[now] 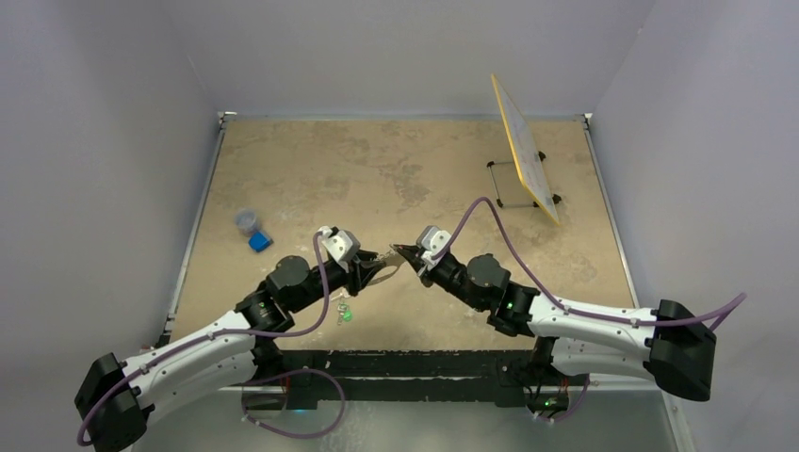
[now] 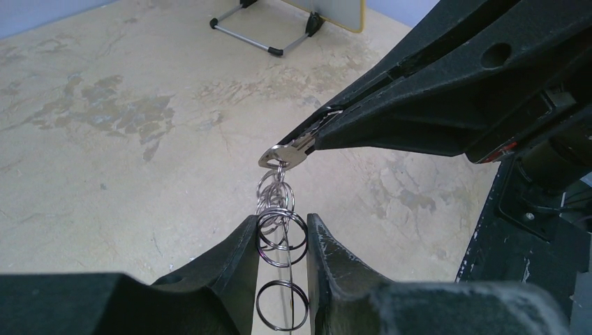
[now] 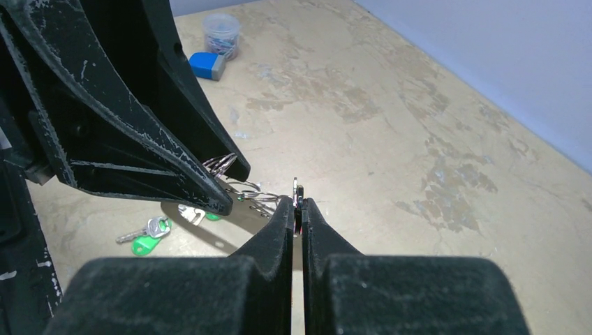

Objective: Remove the keys from the keyring

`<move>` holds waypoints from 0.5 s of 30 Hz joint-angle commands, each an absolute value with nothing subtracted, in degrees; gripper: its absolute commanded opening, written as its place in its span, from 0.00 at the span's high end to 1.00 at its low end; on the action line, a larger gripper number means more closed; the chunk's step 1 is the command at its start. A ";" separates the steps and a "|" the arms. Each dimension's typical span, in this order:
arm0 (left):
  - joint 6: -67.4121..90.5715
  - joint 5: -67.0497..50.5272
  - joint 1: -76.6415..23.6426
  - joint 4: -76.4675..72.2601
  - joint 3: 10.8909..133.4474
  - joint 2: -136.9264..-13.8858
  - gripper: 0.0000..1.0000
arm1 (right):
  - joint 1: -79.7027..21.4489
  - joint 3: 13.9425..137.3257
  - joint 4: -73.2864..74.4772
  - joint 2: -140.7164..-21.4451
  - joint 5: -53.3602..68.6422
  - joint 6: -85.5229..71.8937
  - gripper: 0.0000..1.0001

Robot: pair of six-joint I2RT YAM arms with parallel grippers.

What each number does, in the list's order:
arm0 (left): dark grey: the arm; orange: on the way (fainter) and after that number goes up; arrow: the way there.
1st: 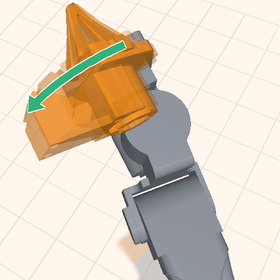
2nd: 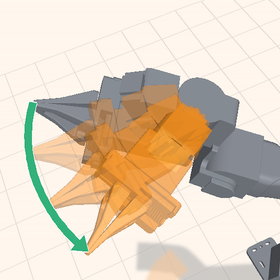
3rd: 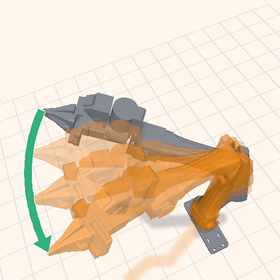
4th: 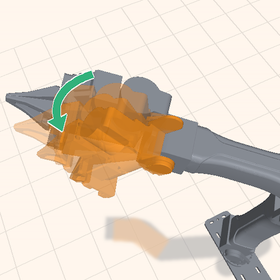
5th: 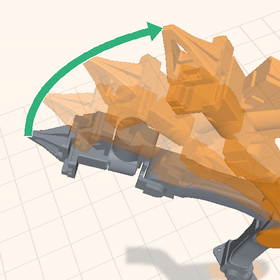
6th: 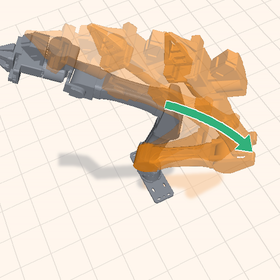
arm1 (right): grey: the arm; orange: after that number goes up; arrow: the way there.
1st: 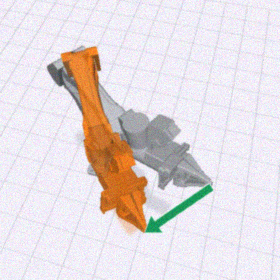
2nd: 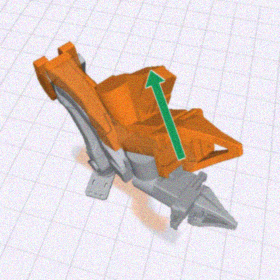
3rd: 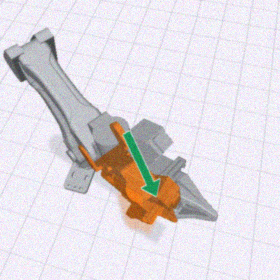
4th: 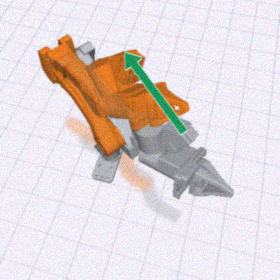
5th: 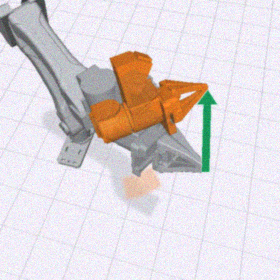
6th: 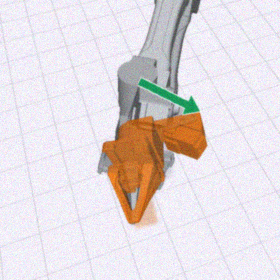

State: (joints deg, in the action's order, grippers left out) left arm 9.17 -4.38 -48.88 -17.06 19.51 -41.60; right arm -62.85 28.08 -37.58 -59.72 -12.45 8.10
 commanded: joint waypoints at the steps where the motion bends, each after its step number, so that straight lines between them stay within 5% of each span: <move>1: 8.22 -5.43 -49.05 -21.17 18.63 -40.17 1.00 | -61.95 30.31 -38.92 -58.68 -12.50 7.52 1.00; 5: 8.70 -3.63 -49.07 -19.22 18.38 -39.98 0.97 | -61.96 30.73 -38.85 -57.43 -10.75 8.82 1.00; 9: 9.30 -2.09 -49.13 -17.55 18.84 -39.69 0.74 | -61.96 31.08 -38.70 -57.12 -8.66 9.34 1.00; 15: 9.62 -0.15 -49.09 -13.03 21.86 -40.51 0.55 | -61.96 32.25 -37.62 -57.02 -7.57 10.24 1.00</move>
State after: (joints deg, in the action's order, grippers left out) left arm 9.43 -1.76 -48.88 -15.59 18.87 -40.32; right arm -62.26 28.77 -36.16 -58.37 -8.51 8.84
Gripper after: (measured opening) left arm 0.402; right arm 0.022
